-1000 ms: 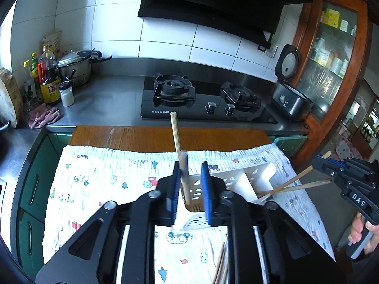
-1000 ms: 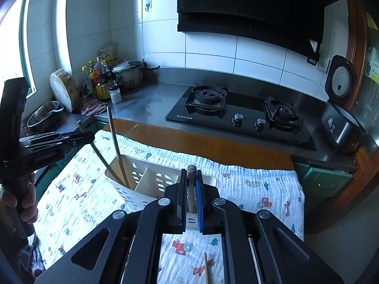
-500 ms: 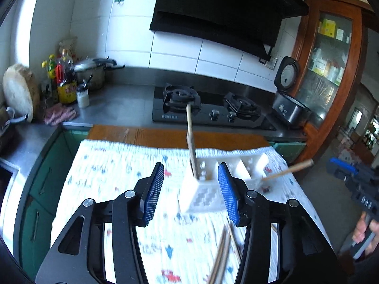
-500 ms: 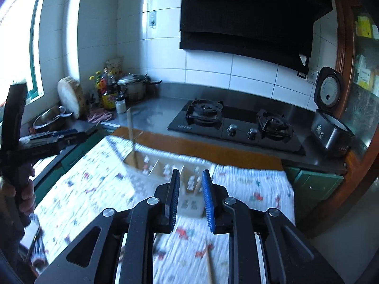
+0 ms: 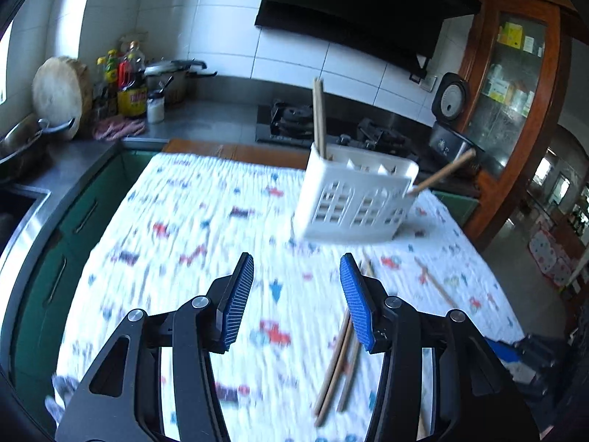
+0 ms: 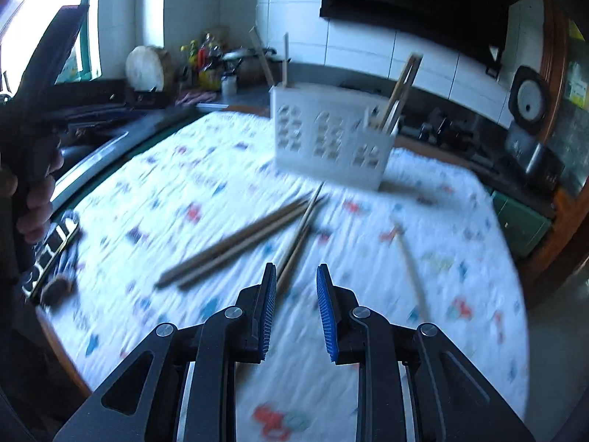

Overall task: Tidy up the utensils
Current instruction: 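Return the open left tool to the chopsticks while the right tool returns too, then grasp a chopstick with the right tool while the left tool grasps another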

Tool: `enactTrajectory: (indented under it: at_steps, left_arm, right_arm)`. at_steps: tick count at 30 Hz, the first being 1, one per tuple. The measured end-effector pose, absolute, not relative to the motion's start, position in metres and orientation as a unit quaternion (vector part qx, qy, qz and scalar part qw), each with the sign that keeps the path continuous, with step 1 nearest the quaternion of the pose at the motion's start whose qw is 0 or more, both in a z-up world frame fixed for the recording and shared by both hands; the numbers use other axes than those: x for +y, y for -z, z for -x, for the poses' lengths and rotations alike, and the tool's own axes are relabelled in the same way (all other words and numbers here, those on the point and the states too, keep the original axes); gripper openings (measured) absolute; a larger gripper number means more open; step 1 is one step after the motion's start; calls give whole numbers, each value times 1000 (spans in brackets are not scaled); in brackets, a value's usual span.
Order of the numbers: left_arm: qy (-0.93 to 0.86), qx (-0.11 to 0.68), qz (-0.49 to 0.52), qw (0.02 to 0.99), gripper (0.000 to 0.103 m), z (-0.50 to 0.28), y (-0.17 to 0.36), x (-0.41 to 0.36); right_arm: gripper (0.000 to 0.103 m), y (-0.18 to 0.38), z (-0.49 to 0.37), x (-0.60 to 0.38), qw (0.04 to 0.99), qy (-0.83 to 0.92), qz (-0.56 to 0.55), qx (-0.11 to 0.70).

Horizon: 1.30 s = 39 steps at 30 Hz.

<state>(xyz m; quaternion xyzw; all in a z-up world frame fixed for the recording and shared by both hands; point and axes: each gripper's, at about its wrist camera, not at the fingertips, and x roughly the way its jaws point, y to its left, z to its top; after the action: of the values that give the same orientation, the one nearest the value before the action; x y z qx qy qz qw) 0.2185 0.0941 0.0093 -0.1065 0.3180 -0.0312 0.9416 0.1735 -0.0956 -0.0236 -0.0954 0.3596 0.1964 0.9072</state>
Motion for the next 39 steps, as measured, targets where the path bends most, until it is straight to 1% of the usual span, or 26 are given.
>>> enactTrajectory:
  at_steps: [8, 13, 17, 19, 22, 25, 29, 31, 33, 36, 39]
  left_arm:
    - [20, 345, 126, 930, 49, -187, 34, 106]
    - [25, 355, 123, 926, 49, -178, 48, 103]
    - [35, 357, 129, 924, 49, -172, 53, 104]
    - [38, 358, 125, 924, 49, -170, 54, 103]
    - [46, 361, 127, 923, 49, -168, 57, 103]
    - [62, 368, 125, 919, 48, -167, 63, 100]
    - [84, 380, 113, 914, 47, -168, 73, 90]
    - [100, 390, 99, 910, 43, -170, 79, 81]
    - [112, 404, 89, 904, 31, -175, 87, 72]
    - [119, 419, 83, 897, 23, -184, 97, 65]
    - [126, 426, 68, 893, 19, -193, 102, 58]
  right_arm:
    - [23, 78, -129, -78, 897, -192, 74, 390]
    - [22, 97, -126, -79, 894, -180, 23, 410]
    - [19, 104, -125, -83, 895, -167, -7, 414]
    - [16, 104, -123, -82, 900, -156, -6, 408]
    - [15, 105, -123, -81, 902, -147, -6, 406]
    - [13, 107, -119, -73, 908, -132, 30, 396]
    - [11, 107, -116, -70, 913, -119, 43, 389]
    - [9, 108, -115, -71, 914, -116, 44, 386]
    - [9, 107, -114, -73, 915, -115, 37, 385]
    - [8, 106, -114, -78, 917, -110, 32, 382]
    - [7, 105, -115, -87, 918, -105, 26, 381]
